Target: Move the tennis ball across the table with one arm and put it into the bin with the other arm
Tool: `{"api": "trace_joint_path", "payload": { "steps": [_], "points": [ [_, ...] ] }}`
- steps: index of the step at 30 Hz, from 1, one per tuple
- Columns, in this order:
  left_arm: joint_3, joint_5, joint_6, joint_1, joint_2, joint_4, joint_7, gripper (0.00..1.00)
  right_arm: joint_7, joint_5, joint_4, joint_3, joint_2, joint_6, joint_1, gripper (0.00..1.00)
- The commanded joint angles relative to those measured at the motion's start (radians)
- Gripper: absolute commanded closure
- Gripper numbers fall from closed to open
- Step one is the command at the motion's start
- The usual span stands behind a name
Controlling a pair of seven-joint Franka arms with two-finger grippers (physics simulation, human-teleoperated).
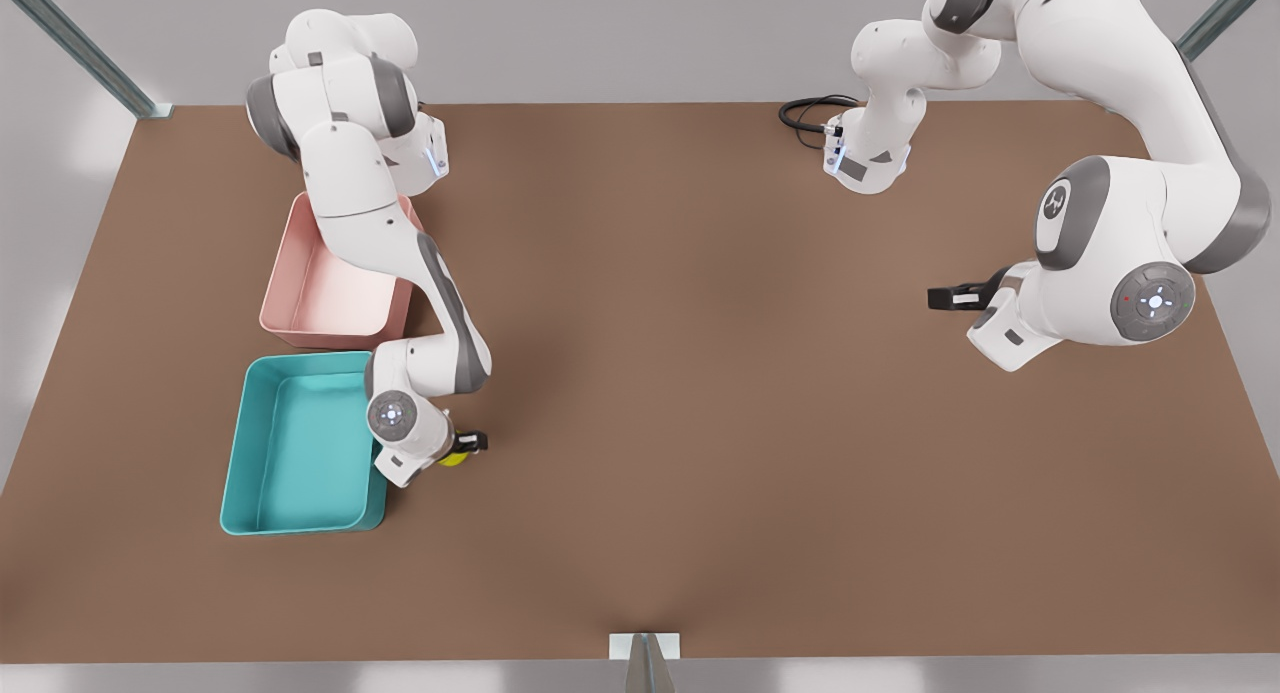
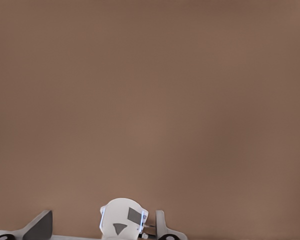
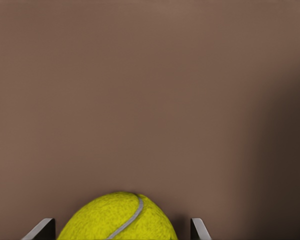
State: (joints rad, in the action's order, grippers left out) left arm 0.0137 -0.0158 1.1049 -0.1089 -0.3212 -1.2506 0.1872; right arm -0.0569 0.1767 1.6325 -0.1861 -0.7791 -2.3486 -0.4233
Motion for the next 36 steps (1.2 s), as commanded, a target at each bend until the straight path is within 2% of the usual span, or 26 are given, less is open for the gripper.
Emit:
{"api": "trace_joint_path", "payload": {
  "steps": [1,10,15,16,18,20,25,28,32,36],
  "points": [
    [0.000,0.001,0.000,0.001,0.001,0.000,0.034,0.00,-0.001,0.001,-0.002,-0.001,0.000,-0.031,0.001,0.00],
    [0.000,0.001,0.001,0.003,0.001,0.000,0.034,0.00,0.003,0.003,0.007,0.000,-0.008,-0.043,-0.003,0.00],
    [0.000,0.001,0.001,0.003,0.001,0.000,0.034,0.00,0.008,0.003,0.013,0.000,0.000,-0.035,-0.006,0.08],
    [0.000,0.001,0.001,0.003,0.001,0.000,0.034,0.00,0.009,0.003,0.021,0.004,0.007,-0.028,-0.006,0.11],
    [0.000,0.001,0.001,0.003,-0.001,0.000,0.034,0.00,0.019,0.003,0.043,0.014,0.030,-0.028,-0.003,0.29],
    [0.000,0.001,0.001,0.003,-0.001,0.000,0.034,0.00,0.037,0.003,0.043,0.016,0.037,-0.028,0.000,0.40],
    [0.000,0.001,0.015,0.003,-0.001,0.000,0.034,0.00,0.087,0.001,0.018,0.017,0.086,0.009,0.008,0.41],
    [0.000,0.001,0.015,0.003,-0.001,0.000,0.034,0.00,0.219,0.001,-0.040,0.017,0.149,0.080,0.023,0.41],
    [0.000,0.001,0.013,0.005,-0.001,0.000,0.034,0.00,0.483,-0.013,-0.057,0.004,0.245,0.175,0.104,0.41],
    [0.000,-0.001,0.015,0.005,-0.001,0.000,0.034,0.00,0.623,-0.063,-0.056,-0.046,0.233,0.201,0.196,0.41]
  ]
}}
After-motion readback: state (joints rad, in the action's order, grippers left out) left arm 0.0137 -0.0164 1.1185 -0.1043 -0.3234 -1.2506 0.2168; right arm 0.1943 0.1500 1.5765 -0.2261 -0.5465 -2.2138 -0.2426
